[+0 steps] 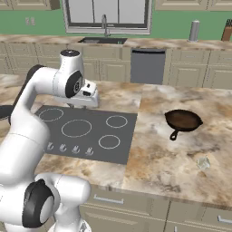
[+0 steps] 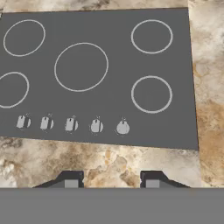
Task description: Place both pans onto different burners. Then place the garlic and the fish on different pans.
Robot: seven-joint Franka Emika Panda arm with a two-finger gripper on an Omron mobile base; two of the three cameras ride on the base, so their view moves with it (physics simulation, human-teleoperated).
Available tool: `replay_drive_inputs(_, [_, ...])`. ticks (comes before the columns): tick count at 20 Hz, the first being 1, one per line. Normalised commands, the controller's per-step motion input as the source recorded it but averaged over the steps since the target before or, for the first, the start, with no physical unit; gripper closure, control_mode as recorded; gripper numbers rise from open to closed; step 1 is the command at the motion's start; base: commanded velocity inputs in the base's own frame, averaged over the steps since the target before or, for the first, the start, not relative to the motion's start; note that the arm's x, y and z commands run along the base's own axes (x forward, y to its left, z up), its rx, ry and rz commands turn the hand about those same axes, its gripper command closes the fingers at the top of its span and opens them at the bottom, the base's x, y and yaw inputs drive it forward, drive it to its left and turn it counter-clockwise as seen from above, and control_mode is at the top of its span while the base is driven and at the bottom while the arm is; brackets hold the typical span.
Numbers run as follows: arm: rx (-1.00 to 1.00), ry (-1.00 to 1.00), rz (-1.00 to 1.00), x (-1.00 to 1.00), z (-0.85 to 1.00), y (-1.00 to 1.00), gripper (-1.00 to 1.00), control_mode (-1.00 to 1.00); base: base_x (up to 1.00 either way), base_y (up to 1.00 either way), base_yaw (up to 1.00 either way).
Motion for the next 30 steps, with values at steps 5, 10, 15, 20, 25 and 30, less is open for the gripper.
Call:
replay_drive_inputs(5, [0.0,0.0,0.0,0.0,0.0,-0.38,-1.0,-1.0,0.0,0.0,0.0])
replay_drive_inputs(10, [0.0,0.0,-0.04,0.0,0.0,-0.74,-1.0,-1.0,0.0,0.0,0.0])
replay_drive_inputs(15, [0.0,0.0,-0.06,0.04,0.0,-0.74,-1.0,-1.0,0.0,0.0,0.0])
replay_drive_inputs(20, [0.0,0.0,-0.04,0.24,0.0,-0.75,-1.0,-1.0,0.0,0.0,0.0])
replay_drive_inputs(25, [0.0,0.0,-0.03,0.21,-0.01,-0.76,-1.0,-1.0,0.0,0.0,0.0])
replay_drive_inputs(30, [-0.02,0.0,-0.05,0.02,-0.11,-0.7,-1.0,-1.0,0.0,0.0,0.0])
